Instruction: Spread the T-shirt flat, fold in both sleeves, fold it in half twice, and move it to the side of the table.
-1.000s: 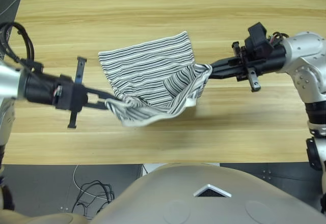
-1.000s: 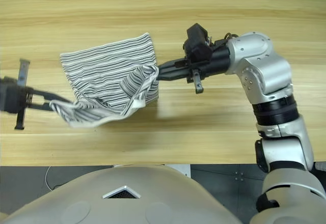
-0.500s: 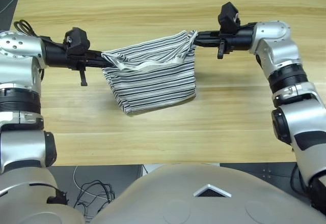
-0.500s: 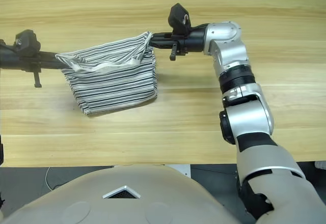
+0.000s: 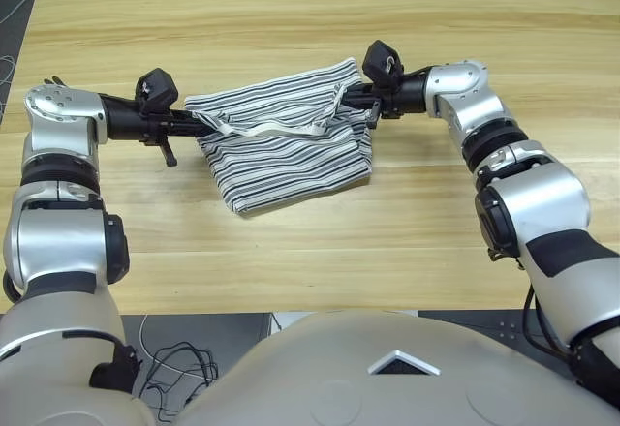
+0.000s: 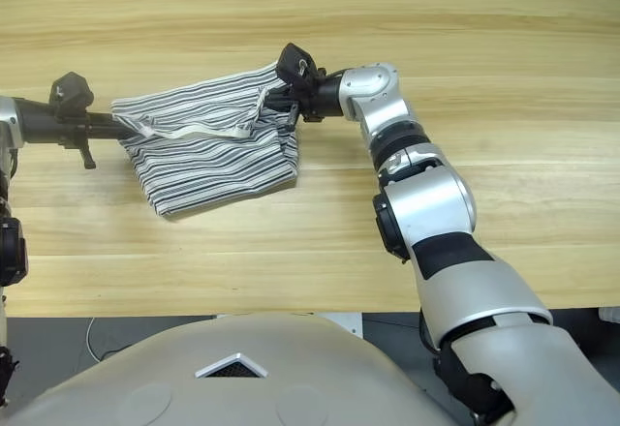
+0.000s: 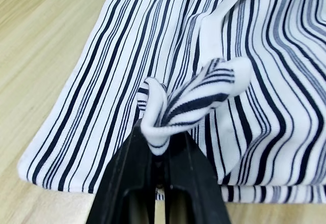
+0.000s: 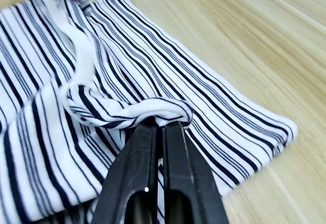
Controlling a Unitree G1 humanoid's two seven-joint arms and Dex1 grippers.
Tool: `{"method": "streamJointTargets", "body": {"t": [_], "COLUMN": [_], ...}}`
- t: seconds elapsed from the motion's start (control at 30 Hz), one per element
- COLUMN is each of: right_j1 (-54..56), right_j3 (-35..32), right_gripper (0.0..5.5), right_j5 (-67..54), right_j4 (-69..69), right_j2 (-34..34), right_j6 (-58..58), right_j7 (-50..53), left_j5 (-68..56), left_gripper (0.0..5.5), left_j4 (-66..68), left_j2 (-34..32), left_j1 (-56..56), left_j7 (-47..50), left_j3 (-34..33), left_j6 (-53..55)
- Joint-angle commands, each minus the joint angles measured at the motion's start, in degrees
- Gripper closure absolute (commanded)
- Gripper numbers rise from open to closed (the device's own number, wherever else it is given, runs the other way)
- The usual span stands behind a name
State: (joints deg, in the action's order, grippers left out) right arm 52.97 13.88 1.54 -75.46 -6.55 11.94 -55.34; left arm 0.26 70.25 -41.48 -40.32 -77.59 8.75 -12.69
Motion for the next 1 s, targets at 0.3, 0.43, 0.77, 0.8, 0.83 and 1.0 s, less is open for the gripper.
{"method": "streamJointTargets", "body": {"t": [0.3, 0.43, 0.77, 0.8, 0.83, 1.0], "right_j1": [4.52, 5.45, 4.19, 4.02, 3.86, 2.51], "right_j3": [-6.2, -7.09, -4.44, -4.45, -5.16, -5.81], "right_gripper": [3.84, 3.3, 3.3, 3.3, 3.3, 3.3], "right_j5": [3.79, 5.41, 12.05, 12.33, 11.62, 11.02], "right_j4": [-2.16, -2.65, -2.35, -2.22, -1.94, -0.91], "right_j2": [2.8, 4.36, 2.84, 2.54, 2.21, 0.64], "right_j6": [-2.24, -3.5, 1.04, 2.3, 3.76, 9.34], "right_j7": [15.64, 20.67, 24.06, 23.43, 21.38, 12.52], "left_j5": [1.84, 3.56, 2.03, -0.91, -4.74, -15.3], "left_gripper": [3.62, 3.59, 3.59, 3.59, 3.59, 3.59], "left_j4": [4.07, 5.34, -0.01, -3.74, -11.46, -47.45], "left_j2": [0.17, 0.23, 0.62, 0.89, 1.38, 2.6], "left_j1": [-3.12, -3.43, -5.59, -5.84, -4.66, 7.43], "left_j7": [7.61, 14.93, 14.01, 9.47, 5.02, -2.99], "left_j3": [-4.09, -4.63, -7.96, -9.31, -10.02, -5.55], "left_j6": [4.78, 6.93, -1.64, -2.92, -3.37, 5.54]}}
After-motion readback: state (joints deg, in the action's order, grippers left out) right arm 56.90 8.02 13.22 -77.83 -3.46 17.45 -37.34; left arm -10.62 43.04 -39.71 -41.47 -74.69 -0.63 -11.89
